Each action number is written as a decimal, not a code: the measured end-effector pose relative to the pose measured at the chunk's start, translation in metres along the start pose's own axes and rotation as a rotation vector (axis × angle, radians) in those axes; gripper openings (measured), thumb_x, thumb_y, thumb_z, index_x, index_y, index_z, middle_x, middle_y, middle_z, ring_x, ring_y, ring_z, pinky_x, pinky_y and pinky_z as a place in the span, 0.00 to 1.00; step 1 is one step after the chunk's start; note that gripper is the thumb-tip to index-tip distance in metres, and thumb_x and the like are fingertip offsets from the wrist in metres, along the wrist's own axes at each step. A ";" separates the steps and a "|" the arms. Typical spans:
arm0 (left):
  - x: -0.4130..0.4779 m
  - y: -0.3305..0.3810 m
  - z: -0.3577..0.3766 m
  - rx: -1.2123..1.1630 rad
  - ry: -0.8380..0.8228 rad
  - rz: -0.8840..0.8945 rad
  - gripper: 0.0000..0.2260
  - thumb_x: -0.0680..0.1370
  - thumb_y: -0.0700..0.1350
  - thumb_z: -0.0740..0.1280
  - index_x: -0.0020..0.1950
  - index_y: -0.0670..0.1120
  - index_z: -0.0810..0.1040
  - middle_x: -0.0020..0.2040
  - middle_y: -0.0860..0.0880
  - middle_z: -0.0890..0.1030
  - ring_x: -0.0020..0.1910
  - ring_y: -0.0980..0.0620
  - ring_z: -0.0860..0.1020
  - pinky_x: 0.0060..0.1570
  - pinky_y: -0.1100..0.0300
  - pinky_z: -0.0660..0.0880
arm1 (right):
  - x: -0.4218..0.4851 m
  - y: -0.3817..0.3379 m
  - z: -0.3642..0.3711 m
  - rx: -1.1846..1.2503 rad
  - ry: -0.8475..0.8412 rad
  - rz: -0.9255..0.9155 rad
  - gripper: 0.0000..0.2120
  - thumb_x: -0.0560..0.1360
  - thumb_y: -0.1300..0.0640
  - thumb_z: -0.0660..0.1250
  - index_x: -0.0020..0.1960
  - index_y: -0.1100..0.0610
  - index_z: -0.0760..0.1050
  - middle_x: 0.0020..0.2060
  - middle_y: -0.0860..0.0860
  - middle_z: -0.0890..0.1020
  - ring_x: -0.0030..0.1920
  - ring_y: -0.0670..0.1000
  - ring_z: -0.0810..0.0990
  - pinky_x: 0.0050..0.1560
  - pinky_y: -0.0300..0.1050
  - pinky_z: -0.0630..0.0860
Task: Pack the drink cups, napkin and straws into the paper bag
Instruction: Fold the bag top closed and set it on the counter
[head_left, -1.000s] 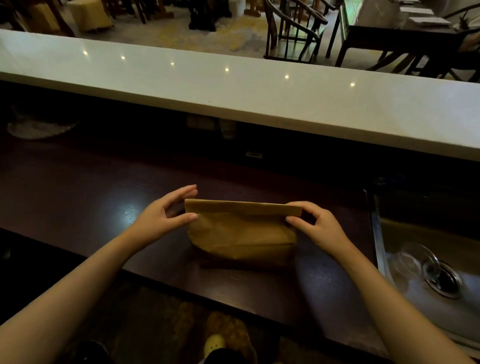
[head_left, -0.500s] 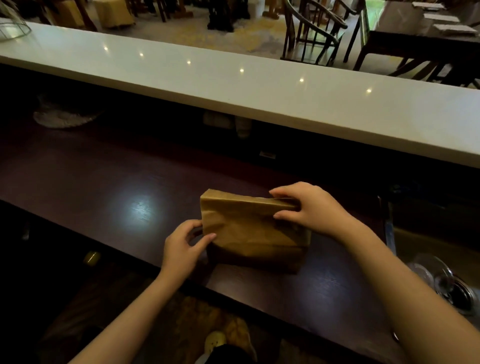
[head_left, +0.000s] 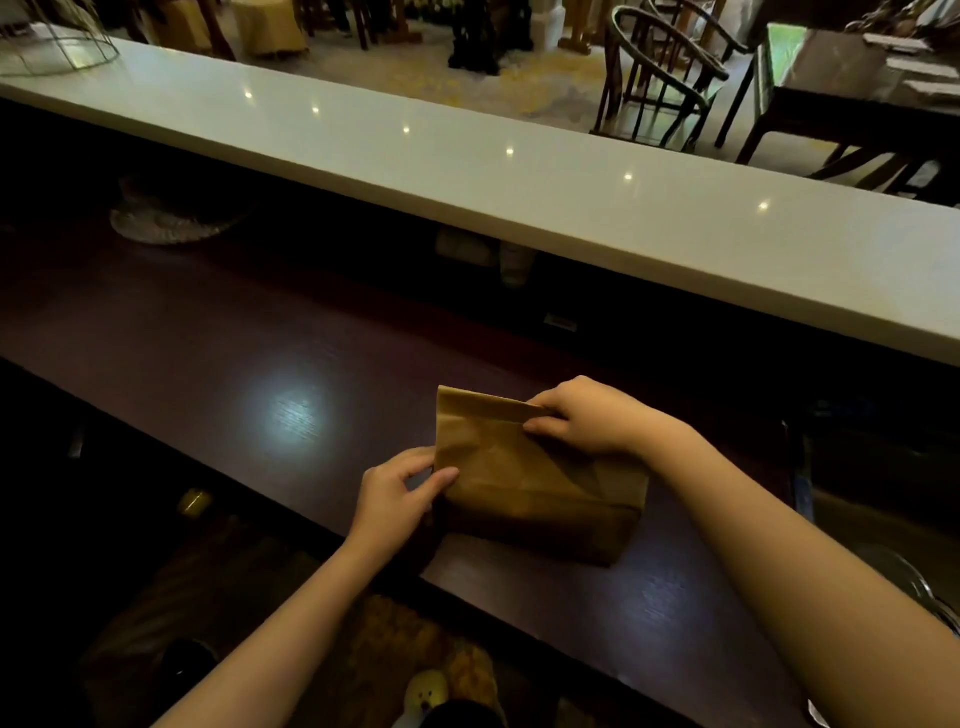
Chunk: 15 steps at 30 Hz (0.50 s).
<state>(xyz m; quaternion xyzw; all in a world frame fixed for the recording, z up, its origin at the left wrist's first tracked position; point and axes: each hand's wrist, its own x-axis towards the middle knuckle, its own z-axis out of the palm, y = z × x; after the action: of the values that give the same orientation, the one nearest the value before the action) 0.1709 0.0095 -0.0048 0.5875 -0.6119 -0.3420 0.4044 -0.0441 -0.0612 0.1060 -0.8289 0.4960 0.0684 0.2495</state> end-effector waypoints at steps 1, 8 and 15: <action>0.002 0.000 -0.001 -0.011 -0.009 -0.017 0.14 0.72 0.42 0.70 0.47 0.62 0.79 0.42 0.70 0.81 0.48 0.70 0.78 0.48 0.75 0.74 | 0.000 0.000 -0.003 0.008 -0.008 -0.002 0.16 0.79 0.51 0.59 0.65 0.53 0.73 0.58 0.51 0.81 0.57 0.51 0.79 0.59 0.46 0.75; -0.007 -0.001 0.001 0.064 -0.118 0.016 0.22 0.69 0.48 0.72 0.63 0.52 0.74 0.60 0.64 0.74 0.61 0.65 0.72 0.61 0.69 0.68 | 0.000 -0.003 -0.008 0.020 0.000 0.004 0.16 0.80 0.52 0.58 0.64 0.54 0.75 0.57 0.52 0.81 0.56 0.52 0.79 0.57 0.44 0.74; -0.006 -0.010 0.003 0.118 -0.061 0.007 0.20 0.67 0.48 0.73 0.58 0.46 0.79 0.62 0.54 0.76 0.62 0.55 0.75 0.63 0.66 0.71 | -0.005 -0.003 -0.010 0.097 -0.033 0.003 0.15 0.80 0.51 0.58 0.63 0.53 0.76 0.56 0.51 0.82 0.54 0.50 0.79 0.57 0.45 0.76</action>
<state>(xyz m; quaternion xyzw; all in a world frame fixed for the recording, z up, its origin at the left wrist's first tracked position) 0.1722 0.0146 -0.0154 0.5976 -0.6451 -0.3215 0.3513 -0.0456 -0.0607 0.1174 -0.8138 0.4957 0.0585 0.2977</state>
